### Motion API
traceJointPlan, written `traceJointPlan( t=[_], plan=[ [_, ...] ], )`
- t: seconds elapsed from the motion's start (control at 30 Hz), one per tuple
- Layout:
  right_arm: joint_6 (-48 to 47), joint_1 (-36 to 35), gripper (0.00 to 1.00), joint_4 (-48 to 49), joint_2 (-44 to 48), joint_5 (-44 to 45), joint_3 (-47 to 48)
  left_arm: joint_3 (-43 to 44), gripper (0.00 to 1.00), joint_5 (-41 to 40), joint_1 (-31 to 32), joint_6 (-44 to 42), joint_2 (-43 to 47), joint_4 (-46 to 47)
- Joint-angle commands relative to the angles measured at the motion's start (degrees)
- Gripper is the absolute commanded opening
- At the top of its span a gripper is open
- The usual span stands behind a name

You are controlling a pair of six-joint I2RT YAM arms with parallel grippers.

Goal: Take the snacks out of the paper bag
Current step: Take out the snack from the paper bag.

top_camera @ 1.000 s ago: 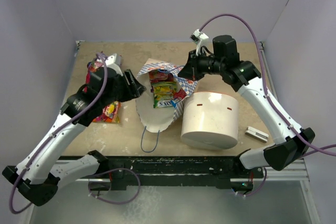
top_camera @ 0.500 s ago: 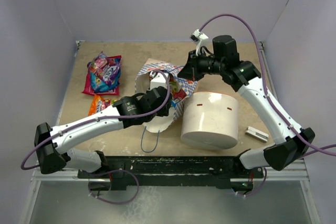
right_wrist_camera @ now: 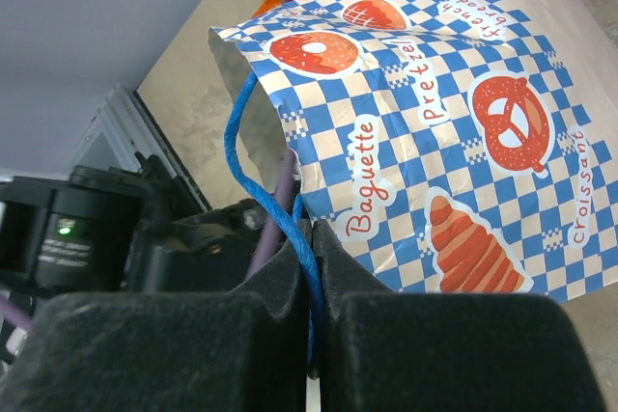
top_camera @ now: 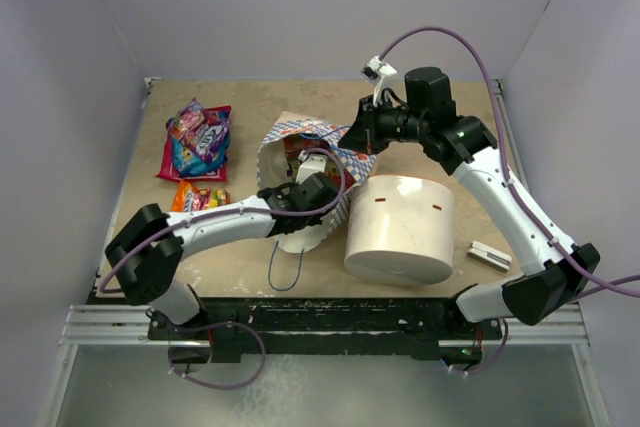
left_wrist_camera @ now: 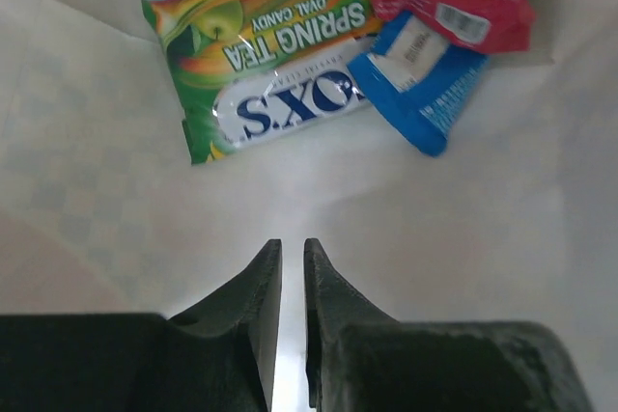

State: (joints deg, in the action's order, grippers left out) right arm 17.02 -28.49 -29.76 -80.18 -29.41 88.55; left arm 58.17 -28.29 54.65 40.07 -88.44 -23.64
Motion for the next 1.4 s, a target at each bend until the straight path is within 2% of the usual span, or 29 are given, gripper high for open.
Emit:
traceJointPlan(
  t=[0.0, 0.13, 0.33, 0.57, 0.73, 0.97, 1.17, 1.37],
  plan=[
    [0.2, -0.1, 0.0, 0.6, 1.0, 0.3, 1.4, 1.1, 0.17, -0.1, -3.0, -4.9, -4.8, 9.0],
    [0.2, -0.2, 0.0, 0.4, 0.8, 0.2, 1.7, 4.0, 0.17, -0.7, -4.1, -7.2, -10.4, 9.7],
    [0.2, -0.2, 0.0, 0.2, 0.8, 0.2, 2.1, 7.3, 0.4, -2.4, -5.7, -8.5, -15.0, 8.8],
    [0.2, -0.2, 0.0, -0.2, 1.1, 0.2, 2.2, 8.4, 0.67, -0.8, -8.1, -10.0, -12.1, 10.3],
    [0.6, -0.2, 0.0, -0.1, 0.7, -0.1, 2.3, 9.2, 0.75, -0.3, -10.2, -8.5, -12.4, 12.2],
    [0.7, -0.2, 0.0, -0.1, 0.6, -0.2, 2.0, 13.7, 0.8, -0.9, -13.6, -7.6, -18.7, 10.8],
    [0.8, -0.2, 0.0, 0.2, 0.6, -0.3, 1.8, 15.2, 0.81, 4.3, -15.7, -9.3, -23.2, 12.7],
    [0.9, -0.2, 0.0, 0.5, 1.1, -0.4, 1.2, 15.8, 0.69, 12.7, -16.7, -7.5, -26.1, 12.2]
  ],
)
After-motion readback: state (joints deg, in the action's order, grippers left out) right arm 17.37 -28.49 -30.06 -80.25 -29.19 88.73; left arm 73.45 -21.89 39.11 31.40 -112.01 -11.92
